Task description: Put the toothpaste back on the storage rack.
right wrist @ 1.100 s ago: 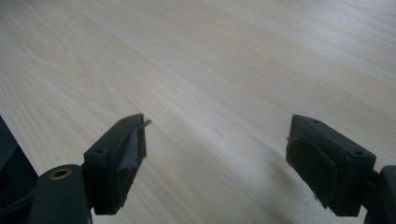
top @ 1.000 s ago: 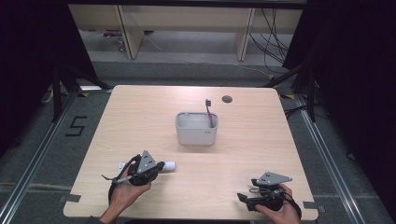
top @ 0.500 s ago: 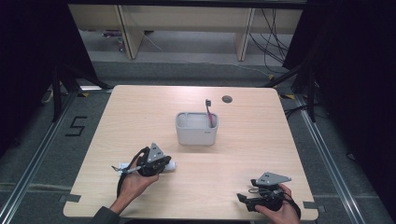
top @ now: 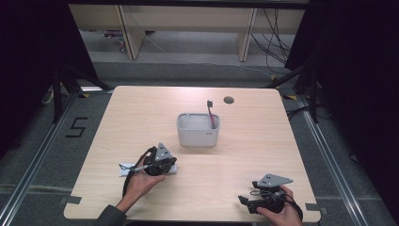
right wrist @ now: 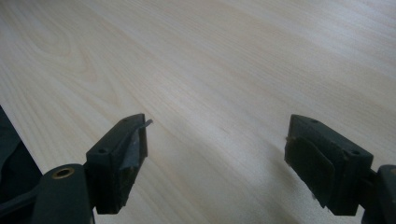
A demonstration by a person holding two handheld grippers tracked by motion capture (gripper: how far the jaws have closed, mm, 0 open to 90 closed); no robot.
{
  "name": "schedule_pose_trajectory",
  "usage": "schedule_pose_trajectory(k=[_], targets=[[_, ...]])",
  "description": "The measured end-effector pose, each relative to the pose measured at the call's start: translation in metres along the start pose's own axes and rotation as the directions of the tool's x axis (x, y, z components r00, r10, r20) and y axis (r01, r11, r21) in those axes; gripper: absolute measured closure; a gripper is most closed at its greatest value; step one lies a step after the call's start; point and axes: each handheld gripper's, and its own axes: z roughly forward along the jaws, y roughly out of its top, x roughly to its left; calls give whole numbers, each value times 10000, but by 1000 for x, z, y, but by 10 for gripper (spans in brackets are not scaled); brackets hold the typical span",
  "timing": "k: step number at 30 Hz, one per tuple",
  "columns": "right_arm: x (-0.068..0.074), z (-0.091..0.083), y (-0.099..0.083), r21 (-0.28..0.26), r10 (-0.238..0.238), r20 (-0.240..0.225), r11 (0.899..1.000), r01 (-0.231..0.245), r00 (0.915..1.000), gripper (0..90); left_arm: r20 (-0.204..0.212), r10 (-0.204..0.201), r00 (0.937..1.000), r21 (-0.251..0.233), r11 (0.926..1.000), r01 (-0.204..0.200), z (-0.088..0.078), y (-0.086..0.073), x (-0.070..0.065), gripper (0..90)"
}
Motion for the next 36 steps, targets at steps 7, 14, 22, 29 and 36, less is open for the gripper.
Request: schedule_pose_trajectory(k=[7, 14, 22, 29, 36], targets=[[-1, 0, 0, -99, 24, -140, 9999, -25, 9999, 223, 408, 256, 9988, 262, 9993, -267, -9, -5, -10, 894], [-1, 0, 0, -42, -62, 45, 10000, 63, 10000, 223, 883, 326, 9956, 336, 9988, -357, -23, -16, -23, 887], [0, 0, 0, 14, 35, 0, 10000, -35, 10000, 223, 936, 353, 9950, 382, 9985, -390, -42, -31, -27, 876], [0, 1, 0, 15, 50, -3, 10000, -50, 10000, 224, 717, 493, 9962, 527, 9972, -532, -59, -45, -22, 874], [2, 2, 0, 27, 161, -170, 9999, -161, 9997, 224, 467, 501, 9977, 745, 9958, -535, -76, -58, -13, 874]])
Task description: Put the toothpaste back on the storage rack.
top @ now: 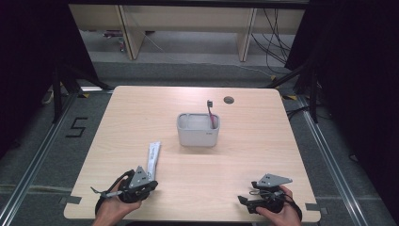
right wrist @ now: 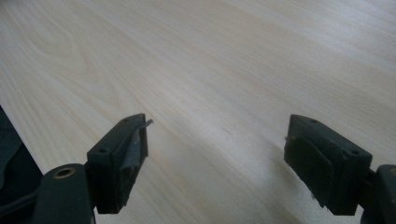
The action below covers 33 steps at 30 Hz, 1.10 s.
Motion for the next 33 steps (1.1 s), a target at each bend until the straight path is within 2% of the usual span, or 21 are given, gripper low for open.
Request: schedule_pose_trajectory(k=[4, 5, 7, 8, 10, 11, 12, 13, 14, 15, 17, 22, 24, 25, 27, 28, 29, 31, 32, 33], targets=[[1, 0, 0, -6, 52, 92, 10000, -51, 9999, 224, -234, -253, 9994, -76, 9997, 251, -6, -8, 8, 869], [2, 0, 0, 45, 146, 65, 9999, -147, 9999, 224, -243, -202, 9995, -30, 9998, 201, -8, -10, 10, 868], [2, 1, 0, -32, 30, -8, 10000, -30, 10000, 225, -350, -404, 9986, -86, 9992, 401, -10, -13, 12, 865], [2, 1, 0, -24, 29, -4, 10000, -29, 10000, 225, -406, -254, 9989, 60, 9997, 257, -12, -14, 16, 864], [2, 1, 0, -24, 5, -7, 10000, -5, 10000, 225, -429, -479, 9979, -79, 9988, 476, -12, -16, 18, 864], [0, 1, 0, -86, -220, 66, 9997, 221, 9997, 225, -484, -418, 9980, -50, 9991, 416, -13, -16, 21, 864], [-1, 2, 0, -99, -246, 3, 9996, 246, 9997, 225, -562, -611, 9965, -94, 9981, 606, -13, -17, 21, 864], [-1, 2, 0, -93, -248, 8, 9997, 248, 9997, 225, -608, -488, 9970, -12, 9988, 488, -14, -17, 24, 863], [-1, 2, 0, -87, -237, 11, 9997, 237, 9997, 225, -568, -588, 9967, -91, 9983, 584, -13, -17, 24, 863], [-1, 2, 0, -87, -239, 13, 9997, 239, 9997, 225, -615, -401, 9973, -27, 9992, 400, -14, -17, 27, 863], [-1, 2, 0, -88, -243, 3, 9997, 243, 9997, 225, -630, -608, 9962, -54, 9981, 606, -14, -16, 29, 859], [-1, 1, 0, -105, -232, 9, 9997, 232, 9997, 227, -767, -472, 9959, 57, 9988, 478, -15, -12, 33, 862], [2, 0, 0, 36, 147, 77, 9999, -148, 9999, 226, -793, -337, 9963, 135, 9993, 349, -17, -9, 35, 860], [1, 0, 0, 10, 76, 117, 10000, -76, 9999, 227, -745, -366, 9966, 150, 9992, 378, -17, -8, 35, 855], [1, 0, 0, 49, 29, 97, 10000, -29, 9999, 227, -772, -419, 9961, 212, 9988, 437, -18, -5, 37, 823], [1, 1, 0, -62, -19, 26, 10000, 19, 10000, 226, -774, -298, 9966, 396, 9987, 329, -19, -4, 39, 797], [0, 1, 0, -111, -188, 78, 9998, 189, 9998, 227, -738, -466, 9962, 444, 9978, 500, -18, -3, 40, 767], [2, 1, 0, -35, -13, 100, 10000, 13, 9999, 227, -721, -696, 9950, 505, 9960, 734, -16, 0, 42, 667], [0, 0, 1, -48, -267, 182, 9996, 268, 9995, 226, -754, -806, 9939, 575, 9947, 850, -15, 1, 43, 626], [0, 0, 1, -43, -273, 184, 9996, 274, 9995, 227, -682, -907, 9935, 678, 9931, 953, -13, 3, 44, 591]])
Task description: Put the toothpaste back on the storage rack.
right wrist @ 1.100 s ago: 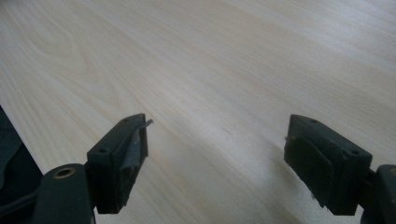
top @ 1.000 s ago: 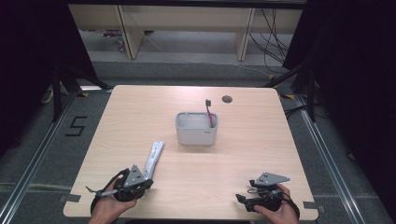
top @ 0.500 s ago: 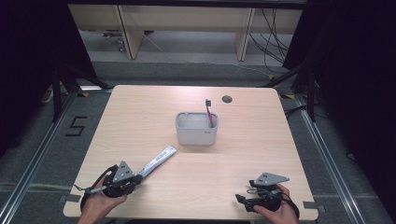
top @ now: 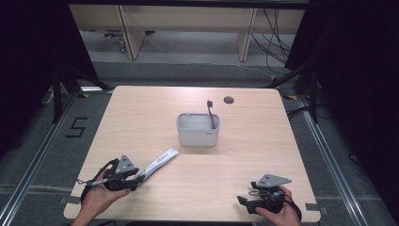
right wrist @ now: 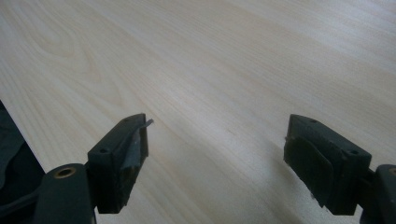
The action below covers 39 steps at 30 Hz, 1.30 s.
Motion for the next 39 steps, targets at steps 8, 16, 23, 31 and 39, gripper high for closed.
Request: schedule_pose_trajectory(k=[8, 16, 23, 31, 39], targets=[[1, -1, 0, 30, 310, -146, 9995, -309, 9994, 226, 225, -223, 9995, 855, 9961, 203, 13, 14, 4, 447], [0, -1, 0, 17, 191, -115, 9998, -191, 9998, 226, 242, -155, 9996, 1264, 9919, 124, 25, 23, 4, 431], [1, -1, 0, 60, 308, -121, 9995, -307, 9995, 226, 284, -44, 9996, 1550, 9879, 0, 34, 29, 5, 456], [0, -1, 0, 30, 270, -234, 9996, -269, 9994, 226, 378, -67, 9993, 2255, 9742, -20, 44, 35, 11, 505], [0, -1, 0, 81, 299, -141, 9995, -298, 9995, 226, 410, 22, 9992, 2533, 9673, -125, 50, 42, 11, 536]])
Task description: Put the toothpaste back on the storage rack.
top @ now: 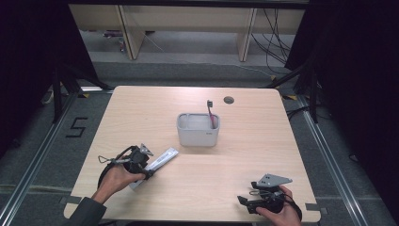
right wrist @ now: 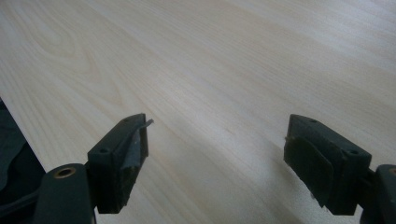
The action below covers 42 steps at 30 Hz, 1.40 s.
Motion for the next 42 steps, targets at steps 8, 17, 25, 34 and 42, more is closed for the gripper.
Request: schedule_pose_trajectory(k=[8, 17, 25, 34, 42], targets=[[-1, 0, 0, -44, -75, -16, 10000, 74, 10000, 226, 80, 110, 9999, 204, 9997, -112, 8, 9, -1, 592], [0, 0, 0, 31, -57, -53, 10000, 57, 10000, 227, 226, 336, 9992, 607, 9975, -349, 9, 17, -2, 634], [0, 0, 0, 31, -65, -45, 10000, 66, 10000, 227, 302, 537, 9981, 964, 9937, -564, 8, 21, -4, 674], [-1, 0, 0, 47, -51, -63, 10000, 51, 10000, 228, 287, 1448, 9890, 1202, 9818, -1472, 2, 22, -12, 707], [-2, 0, 0, 5, -124, -20, 9999, 124, 9999, 228, 393, 1278, 9910, 284, 9912, -1289, -15, 20, -14, 709]])
